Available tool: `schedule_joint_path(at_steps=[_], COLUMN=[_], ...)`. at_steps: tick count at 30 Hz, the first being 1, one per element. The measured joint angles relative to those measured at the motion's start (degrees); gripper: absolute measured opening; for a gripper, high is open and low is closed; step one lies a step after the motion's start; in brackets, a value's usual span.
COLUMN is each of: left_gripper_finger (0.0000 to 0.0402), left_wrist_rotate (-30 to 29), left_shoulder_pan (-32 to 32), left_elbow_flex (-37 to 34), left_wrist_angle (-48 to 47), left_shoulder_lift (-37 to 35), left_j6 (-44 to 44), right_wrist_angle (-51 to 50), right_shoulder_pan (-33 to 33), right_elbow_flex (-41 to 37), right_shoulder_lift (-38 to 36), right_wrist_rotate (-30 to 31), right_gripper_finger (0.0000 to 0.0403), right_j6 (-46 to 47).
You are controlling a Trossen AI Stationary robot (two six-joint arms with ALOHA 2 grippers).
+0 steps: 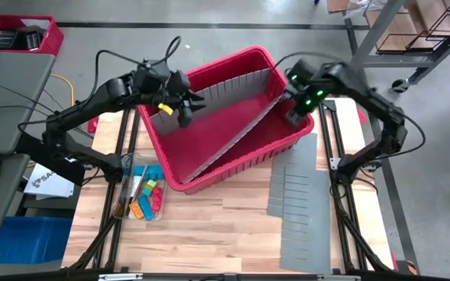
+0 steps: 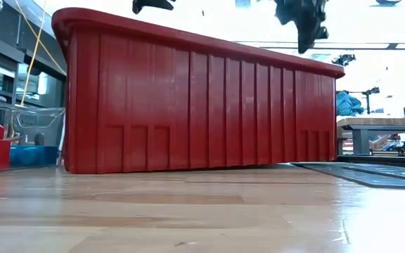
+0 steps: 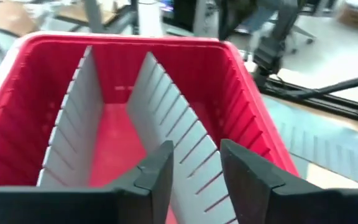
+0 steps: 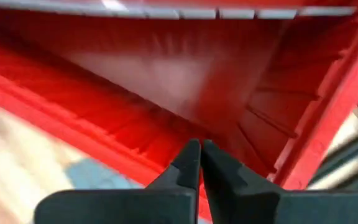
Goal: Sort Items/Unsort Items
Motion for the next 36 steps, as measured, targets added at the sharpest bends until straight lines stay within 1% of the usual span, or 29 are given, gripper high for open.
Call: schedule_joint_path(at_steps=[2,4,6,7,8,13,16,23,26,28,29,30,32,36], left_gripper_finger=[0.0104,0.0071,0.0026,0.0014,0.0009,0.0002,0.0005,0.0001,0.0003,0.0003,0.0003,0.0003,0.0003,0.0003], left_wrist_rotate=[-5.4,-9.0,-10.8,-11.0,-11.4,-13.8,-14.6,-14.8,-14.8,-14.9,-14.9,-15.1,-16.4,-18.3], left_shoulder_pan=[-2.3,-4.5,-7.0,-8.0,-9.1,-14.1,-15.8,-17.6,-17.6,-17.5,-17.5,-17.5,-17.6,-17.3], left_elbow_flex=[0.0,0.0,0.0,0.0,-0.1,-0.1,-0.1,-0.1,-0.1,-0.1,-0.1,-0.1,-0.1,-0.1], left_wrist_angle=[0.5,0.6,0.3,0.3,0.2,0.0,-0.1,-1.6,-3.5,-4.9,-5.3,-5.7,-6.1,-4.3], left_shoulder_lift=[-0.2,-0.3,-0.1,0.1,0.3,0.9,1.0,1.0,1.0,1.0,1.0,1.0,1.0,1.0], left_j6=[-1.9,-2.9,-3.8,-4.5,-5.4,-7.2,-8.3,-8.4,-7.8,-7.0,-6.8,-6.4,-5.3,-1.7], right_wrist_angle=[0.8,1.8,3.1,3.0,2.5,0.5,-0.3,-0.5,-0.3,-0.4,-0.3,0.5,3.3,11.3], right_shoulder_pan=[0.4,0.0,-0.2,-0.2,-0.1,2.8,5.6,11.0,14.2,17.1,18.3,19.1,20.0,18.4], right_elbow_flex=[-3.7,-7.7,-11.3,-12.8,-14.0,-20.0,-21.7,-21.6,-21.6,-21.6,-21.6,-21.6,-21.6,-21.6], right_shoulder_lift=[0.7,0.6,0.6,0.6,0.6,-0.2,-2.6,-9.4,-11.3,-11.8,-11.9,-11.8,-11.8,-11.7], right_wrist_rotate=[1.9,2.7,2.8,2.8,2.6,-0.9,-3.1,-11.3,-12.9,-12.9,-12.6,-10.9,-5.7,3.8], right_gripper_finger=[0.0003,0.0004,0.0001,0.0001,0.0001,0.0,0.0,0.0,0.0,0.0,0.0,0.0,0.0,0.0], right_j6=[0.5,2.0,3.4,3.5,3.7,5.6,8.9,22.2,28.1,31.3,32.1,32.5,35.0,38.4])
